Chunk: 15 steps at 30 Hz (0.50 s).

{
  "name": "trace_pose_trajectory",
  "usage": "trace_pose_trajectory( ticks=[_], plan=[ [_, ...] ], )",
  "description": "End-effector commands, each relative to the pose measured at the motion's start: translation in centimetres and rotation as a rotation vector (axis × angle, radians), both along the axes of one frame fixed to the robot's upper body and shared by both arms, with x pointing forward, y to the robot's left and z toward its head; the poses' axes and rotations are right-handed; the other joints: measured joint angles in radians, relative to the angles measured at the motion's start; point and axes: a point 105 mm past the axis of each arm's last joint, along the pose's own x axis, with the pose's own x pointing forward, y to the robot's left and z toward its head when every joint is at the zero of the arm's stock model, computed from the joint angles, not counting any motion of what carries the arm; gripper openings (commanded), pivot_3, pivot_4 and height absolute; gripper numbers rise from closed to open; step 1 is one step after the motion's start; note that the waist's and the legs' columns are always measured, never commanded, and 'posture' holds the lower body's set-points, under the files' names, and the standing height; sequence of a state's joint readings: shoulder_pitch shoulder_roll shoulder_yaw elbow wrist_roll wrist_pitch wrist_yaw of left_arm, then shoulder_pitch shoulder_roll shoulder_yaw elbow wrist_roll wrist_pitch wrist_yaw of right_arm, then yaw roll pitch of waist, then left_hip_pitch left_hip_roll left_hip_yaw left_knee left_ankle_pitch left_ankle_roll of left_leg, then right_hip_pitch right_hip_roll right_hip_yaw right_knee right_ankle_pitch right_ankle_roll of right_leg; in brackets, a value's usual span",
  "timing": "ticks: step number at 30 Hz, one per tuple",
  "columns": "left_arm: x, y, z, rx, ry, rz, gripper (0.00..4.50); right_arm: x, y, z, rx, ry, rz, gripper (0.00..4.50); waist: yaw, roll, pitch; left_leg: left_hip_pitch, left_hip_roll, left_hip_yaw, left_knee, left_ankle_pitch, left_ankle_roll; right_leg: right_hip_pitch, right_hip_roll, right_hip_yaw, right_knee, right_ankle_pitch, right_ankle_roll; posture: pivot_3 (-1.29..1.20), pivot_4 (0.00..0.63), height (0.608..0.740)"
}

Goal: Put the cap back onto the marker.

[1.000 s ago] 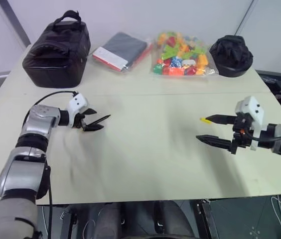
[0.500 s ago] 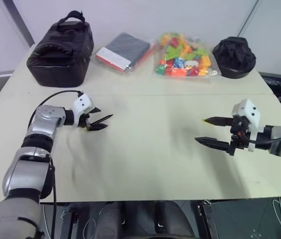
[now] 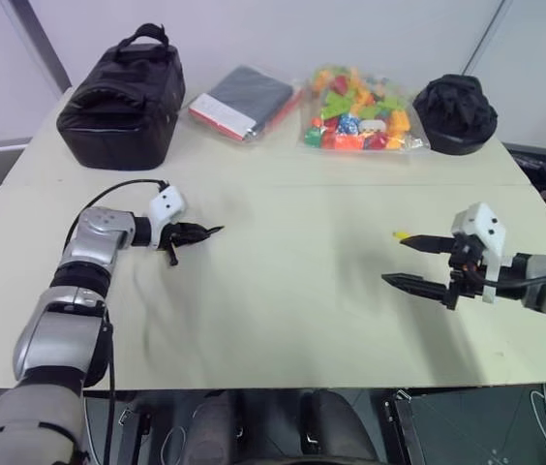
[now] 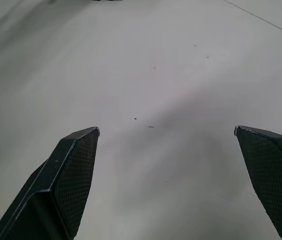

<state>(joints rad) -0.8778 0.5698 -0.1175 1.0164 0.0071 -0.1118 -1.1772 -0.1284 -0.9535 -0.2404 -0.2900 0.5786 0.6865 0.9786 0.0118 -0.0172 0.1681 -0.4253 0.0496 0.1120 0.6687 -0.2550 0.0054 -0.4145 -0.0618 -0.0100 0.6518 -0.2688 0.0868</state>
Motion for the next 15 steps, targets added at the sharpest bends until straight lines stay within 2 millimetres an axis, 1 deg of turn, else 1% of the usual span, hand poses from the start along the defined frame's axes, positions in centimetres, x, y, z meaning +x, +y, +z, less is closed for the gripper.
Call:
trace_pose_trajectory(
  ticks=[1, 3, 5, 7, 9, 12, 15],
  plan=[
    [0.5, 0.3, 1.4, -0.009, -0.067, 0.018, 0.02, 0.8, -1.6, 0.6, -0.075, -0.061, -0.035, 4.50, 0.000, 0.000, 0.000, 0.000, 0.000, 0.000, 0.000, 0.000, 0.000, 0.000, 0.000, 0.000, 0.000, 0.000, 0.000, 0.00, 0.150, 0.740],
    [0.6, -0.2, 2.5, -0.013, -0.098, -0.013, 0.02, 1.1, -2.4, 0.5, -0.106, -0.071, -0.046, 4.50, 0.000, 0.000, 0.000, -0.001, 0.000, 0.000, 0.000, 0.000, 0.000, 0.000, 0.000, 0.000, 0.000, 0.000, 0.000, 0.00, 0.150, 0.740],
    [0.3, -1.8, 5.1, -0.043, -0.166, -0.125, 0.02, 2.1, -3.6, 0.9, -0.122, -0.100, -0.084, 4.50, -0.001, -0.001, 0.000, -0.001, 0.000, 0.000, 0.000, 0.000, 0.000, -0.001, 0.000, 0.000, 0.000, 0.000, 0.000, 0.00, 0.150, 0.740],
    [0.0, -3.2, 7.1, -0.088, -0.203, -0.205, 0.02, 3.1, -4.9, 0.8, -0.166, -0.130, -0.120, 4.50, -0.001, -0.001, 0.001, -0.002, 0.000, 0.001, 0.000, 0.000, 0.000, -0.002, 0.000, 0.000, 0.000, 0.000, 0.000, 0.00, 0.150, 0.740],
    [-0.3, -4.0, 7.9, -0.109, -0.209, -0.240, 0.02, 3.6, -5.5, 0.5, -0.197, -0.135, -0.130, 4.50, 0.000, -0.001, 0.000, -0.002, -0.001, 0.001, 0.000, 0.000, 0.000, -0.002, 0.000, 0.000, 0.000, 0.000, 0.000, 0.00, 0.150, 0.740],
    [-1.1, -6.3, 9.7, -0.152, -0.207, -0.345, 0.02, 4.4, -6.3, 0.0, -0.179, -0.124, -0.144, 4.50, -0.001, -0.001, 0.000, -0.002, -0.001, 0.001, 0.000, 0.000, 0.000, -0.002, 0.001, 0.000, 0.000, 0.000, 0.001, 0.00, 0.150, 0.740],
    [-1.5, -7.9, 10.5, -0.129, -0.219, -0.434, 0.02, 5.4, -6.6, -0.5, -0.162, -0.112, -0.138, 4.50, -0.004, -0.001, 0.000, -0.002, -0.001, 0.002, 0.000, 0.000, 0.000, -0.002, 0.001, 0.000, 0.000, 0.001, 0.002, 0.00, 0.150, 0.740]
  ],
)
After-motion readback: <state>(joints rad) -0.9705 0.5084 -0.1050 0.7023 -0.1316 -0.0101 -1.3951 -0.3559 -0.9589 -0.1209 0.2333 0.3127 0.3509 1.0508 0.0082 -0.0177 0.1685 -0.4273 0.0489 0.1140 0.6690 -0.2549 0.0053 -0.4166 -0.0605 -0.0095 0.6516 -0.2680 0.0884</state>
